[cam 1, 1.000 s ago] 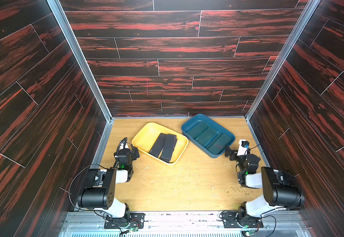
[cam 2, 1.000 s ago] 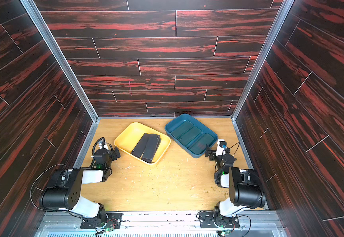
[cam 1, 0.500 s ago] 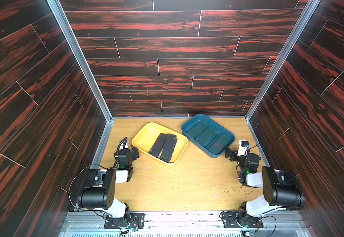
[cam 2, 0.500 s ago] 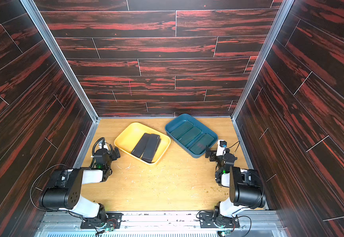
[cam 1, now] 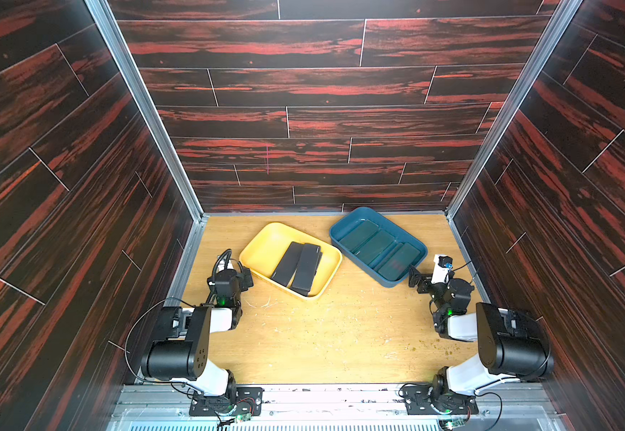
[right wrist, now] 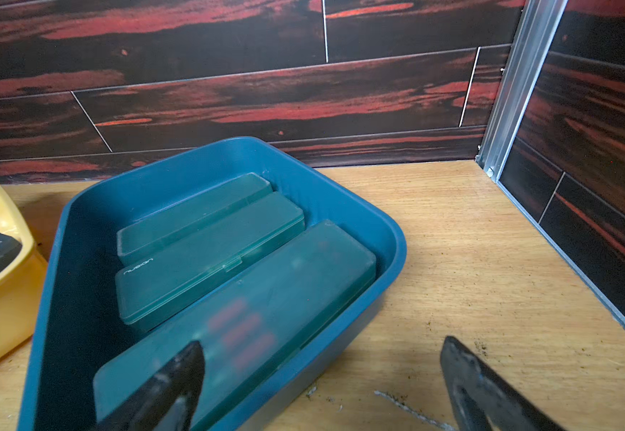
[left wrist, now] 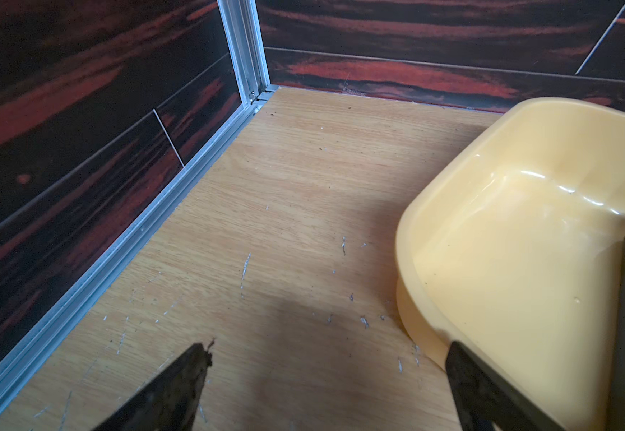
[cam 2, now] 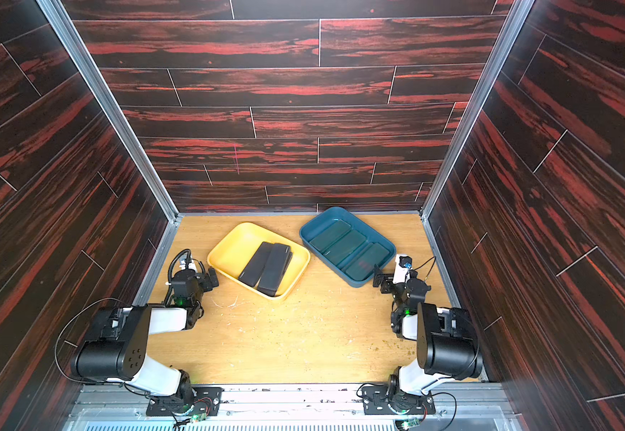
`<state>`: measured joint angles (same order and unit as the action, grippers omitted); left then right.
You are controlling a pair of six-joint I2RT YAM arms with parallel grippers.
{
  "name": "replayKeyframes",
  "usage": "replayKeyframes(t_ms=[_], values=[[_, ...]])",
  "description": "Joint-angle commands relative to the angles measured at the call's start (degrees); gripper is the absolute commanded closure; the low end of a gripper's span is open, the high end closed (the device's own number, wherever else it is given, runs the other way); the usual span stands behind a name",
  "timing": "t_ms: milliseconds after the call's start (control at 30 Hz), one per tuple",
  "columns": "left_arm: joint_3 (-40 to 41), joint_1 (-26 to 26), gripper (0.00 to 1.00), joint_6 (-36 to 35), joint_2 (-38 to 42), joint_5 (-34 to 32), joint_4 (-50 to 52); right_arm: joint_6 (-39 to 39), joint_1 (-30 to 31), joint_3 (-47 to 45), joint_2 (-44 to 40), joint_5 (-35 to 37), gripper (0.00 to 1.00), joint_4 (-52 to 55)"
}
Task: Place the pencil cases by color into the storage box
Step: Reset both arms
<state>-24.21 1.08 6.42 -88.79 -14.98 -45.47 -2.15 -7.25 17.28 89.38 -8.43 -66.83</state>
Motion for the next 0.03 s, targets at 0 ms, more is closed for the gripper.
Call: replayKeyframes(t_ms=[0], values=[[-0.14,0.32,0.00,-0.13,0.75,0.12,-1.06,-0.45,0.04,-0.32,0.03,-0.61,0.01,0.11]])
